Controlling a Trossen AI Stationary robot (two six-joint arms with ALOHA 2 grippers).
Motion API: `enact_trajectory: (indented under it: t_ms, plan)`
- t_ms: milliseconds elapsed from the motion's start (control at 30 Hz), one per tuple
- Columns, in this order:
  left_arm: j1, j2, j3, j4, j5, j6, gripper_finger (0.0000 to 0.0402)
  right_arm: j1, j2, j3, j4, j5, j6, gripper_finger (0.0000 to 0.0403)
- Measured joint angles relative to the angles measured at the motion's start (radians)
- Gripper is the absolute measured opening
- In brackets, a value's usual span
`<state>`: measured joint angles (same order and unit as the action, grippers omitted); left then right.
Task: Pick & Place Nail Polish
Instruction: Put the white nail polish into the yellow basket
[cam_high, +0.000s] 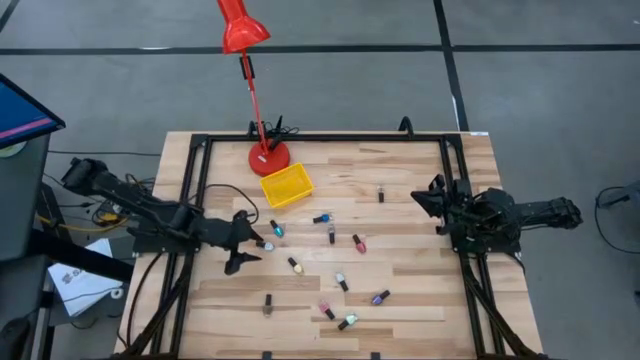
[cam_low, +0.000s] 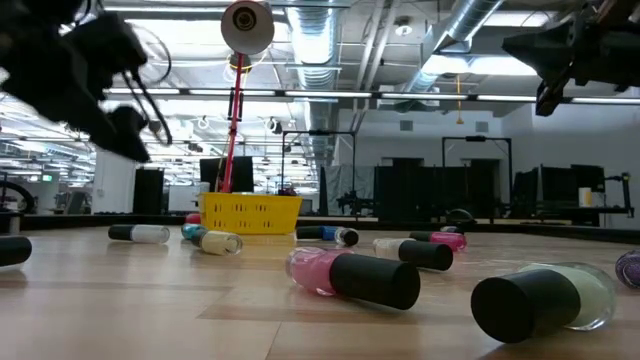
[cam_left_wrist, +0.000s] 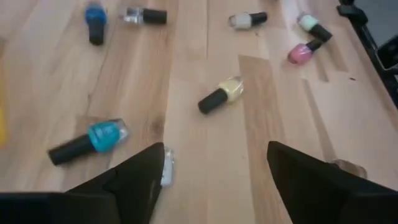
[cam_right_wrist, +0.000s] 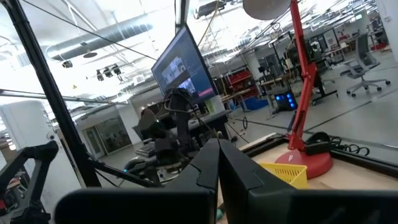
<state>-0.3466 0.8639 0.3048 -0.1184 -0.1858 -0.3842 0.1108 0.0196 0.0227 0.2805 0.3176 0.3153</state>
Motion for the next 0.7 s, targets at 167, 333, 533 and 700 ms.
enact_trajectory:
  t_ms: [167,333,533,700]
  plan:
    - [0.000,0.038,-0.122,0.207,-0.104,-0.013,0.0284,-0.003,0.000,0.000,-0.003,-0.002,0.000,0.0000]
    - [0.000,0.063,-0.217,0.323,-0.088,-0.017,0.0283,-0.002,0.000,0.000,-0.006,-0.002,0.000,0.0000]
    - [0.000,0.091,-0.251,0.376,-0.107,0.015,0.0282,-0.003,0.000,0.000,-0.018,-0.002,0.000,0.0000]
    - [0.000,0.126,-0.253,0.389,-0.151,0.070,0.0282,-0.002,0.000,0.000,-0.018,-0.002,0.000,0.0000]
